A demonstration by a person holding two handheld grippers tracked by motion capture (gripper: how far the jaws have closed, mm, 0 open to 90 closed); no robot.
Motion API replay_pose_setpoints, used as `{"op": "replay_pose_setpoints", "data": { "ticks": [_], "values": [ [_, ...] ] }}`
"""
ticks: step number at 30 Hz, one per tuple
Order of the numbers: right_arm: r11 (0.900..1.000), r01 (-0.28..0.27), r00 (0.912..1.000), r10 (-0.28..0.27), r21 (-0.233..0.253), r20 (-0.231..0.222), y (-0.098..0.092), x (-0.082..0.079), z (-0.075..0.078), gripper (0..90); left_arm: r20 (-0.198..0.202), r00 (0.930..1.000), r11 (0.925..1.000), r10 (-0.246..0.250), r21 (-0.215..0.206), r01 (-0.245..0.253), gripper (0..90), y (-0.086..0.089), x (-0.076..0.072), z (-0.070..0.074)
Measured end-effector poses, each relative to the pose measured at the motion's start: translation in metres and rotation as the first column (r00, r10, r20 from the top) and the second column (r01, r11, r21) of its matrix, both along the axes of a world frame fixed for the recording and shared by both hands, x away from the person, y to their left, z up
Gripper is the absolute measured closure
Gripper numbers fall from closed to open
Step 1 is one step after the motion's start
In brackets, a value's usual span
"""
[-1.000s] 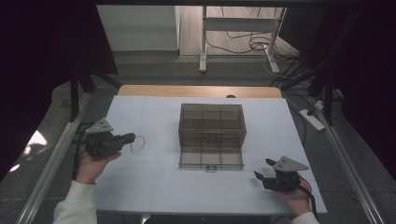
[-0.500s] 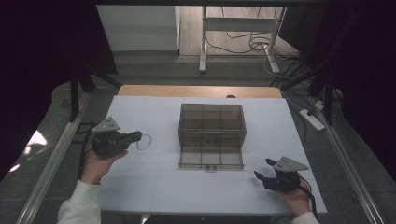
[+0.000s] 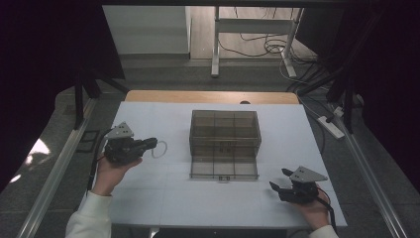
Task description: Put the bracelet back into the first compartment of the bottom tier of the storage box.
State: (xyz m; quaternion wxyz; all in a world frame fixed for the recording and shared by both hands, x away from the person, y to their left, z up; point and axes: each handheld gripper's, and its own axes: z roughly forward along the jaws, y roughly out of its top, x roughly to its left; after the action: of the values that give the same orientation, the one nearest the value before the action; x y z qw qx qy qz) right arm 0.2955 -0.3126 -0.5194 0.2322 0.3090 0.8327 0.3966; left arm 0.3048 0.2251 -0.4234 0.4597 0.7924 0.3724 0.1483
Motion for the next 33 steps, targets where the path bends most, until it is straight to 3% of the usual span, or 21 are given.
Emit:
{"op": "replay_pose_setpoints", "data": {
  "ticks": [18,33],
  "values": [
    [1.000,0.000,1.0000,0.000,-0.001,0.003,0.001,-0.001,0.001,31.0,0.000,0.9992,0.9991,-0.041,-0.012,0.041,86.6,-0.022,0.008,0.000],
    [1.000,0.001,0.9999,-0.002,0.007,0.016,0.000,-0.001,0.002,31.0,0.007,0.9954,0.9954,-0.096,0.001,0.096,86.6,-0.047,0.015,0.005]
  ]
}}
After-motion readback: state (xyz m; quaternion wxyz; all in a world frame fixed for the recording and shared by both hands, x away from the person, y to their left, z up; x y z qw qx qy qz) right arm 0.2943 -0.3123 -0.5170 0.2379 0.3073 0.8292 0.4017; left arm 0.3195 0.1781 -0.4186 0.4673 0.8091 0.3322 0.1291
